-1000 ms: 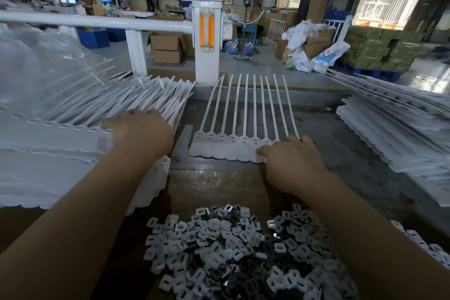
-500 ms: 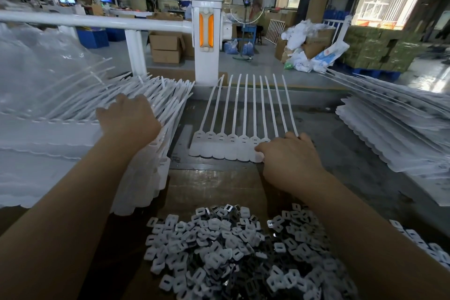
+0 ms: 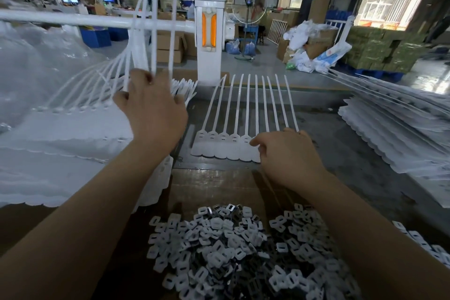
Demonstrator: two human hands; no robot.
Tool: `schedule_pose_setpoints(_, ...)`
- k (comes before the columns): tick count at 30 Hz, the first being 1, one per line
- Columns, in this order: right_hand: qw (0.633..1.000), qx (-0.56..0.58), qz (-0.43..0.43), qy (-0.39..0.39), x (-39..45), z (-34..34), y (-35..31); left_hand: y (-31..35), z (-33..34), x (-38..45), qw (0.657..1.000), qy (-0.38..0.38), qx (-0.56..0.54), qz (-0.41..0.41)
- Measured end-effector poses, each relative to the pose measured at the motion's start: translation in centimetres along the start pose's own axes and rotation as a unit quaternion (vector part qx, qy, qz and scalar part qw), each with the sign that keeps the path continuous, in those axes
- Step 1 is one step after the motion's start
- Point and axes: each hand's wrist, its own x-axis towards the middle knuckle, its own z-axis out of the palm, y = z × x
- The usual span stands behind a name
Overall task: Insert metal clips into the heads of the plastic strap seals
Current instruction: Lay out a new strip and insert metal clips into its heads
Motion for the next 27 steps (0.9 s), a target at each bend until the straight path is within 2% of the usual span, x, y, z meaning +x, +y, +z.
schedule_pose_setpoints(3, 0.981, 0.191, 0.002, 0.032, -0.1, -0.8, -0.4, 2.7, -0.3, -1.5, 0.998, -0.013, -0.054, 0.025)
schedule_pose_setpoints(7, 0.881, 0.470, 0.025, -0.049, -0.3, -2.7, -0.7, 6.2, -0.8, -4.3, 0.982, -0.075, -0.167, 0.044)
schedule_pose_setpoints(9, 0.841, 0.536, 0.032, -0.071, -0.4, -3.3, -0.5, 7.5, -1.6, -5.3, 0.949, -0.164, -0.268, 0.020)
schedule_pose_setpoints(12, 0.831, 0.551, 0.027, -0.064, -0.4, -3.3, -0.3, 8.8, -2.7, -5.9, 0.865, -0.276, -0.419, -0.025)
schedule_pose_setpoints(14, 0.837, 0.544, 0.041, -0.047, -0.3, -3.2, -0.1, 9.0, -3.3, -5.9, 0.823, -0.326, -0.466, 0.003)
schedule_pose_setpoints(16, 0.824, 0.556, 0.096, -0.046, 0.0, -3.2, 0.5, 8.7, -4.0, -5.4, 0.795, -0.358, -0.487, 0.052)
schedule_pose_setpoints(18, 0.811, 0.553, 0.183, -0.057, 0.4, -3.3, 1.4, 8.0, -4.2, -4.4, 0.813, -0.358, -0.451, 0.089)
schedule_pose_setpoints(21, 0.865, 0.435, 0.245, -0.051, 1.3, -3.2, 2.9, 5.9, -3.4, -2.3, 0.868, -0.403, -0.245, 0.155)
schedule_pose_setpoints(23, 0.886, 0.377, 0.260, -0.068, 1.7, -3.0, 3.7, 4.1, -2.9, -1.4, 0.852, -0.478, -0.118, 0.177)
schedule_pose_setpoints(25, 0.905, 0.300, 0.280, -0.116, 2.1, -2.5, 4.3, 2.5, -2.1, -1.2, 0.819, -0.541, -0.068, 0.176)
schedule_pose_setpoints(27, 0.916, 0.252, 0.282, -0.132, 2.1, -2.0, 5.0, 1.4, -1.1, -1.3, 0.795, -0.574, -0.020, 0.195)
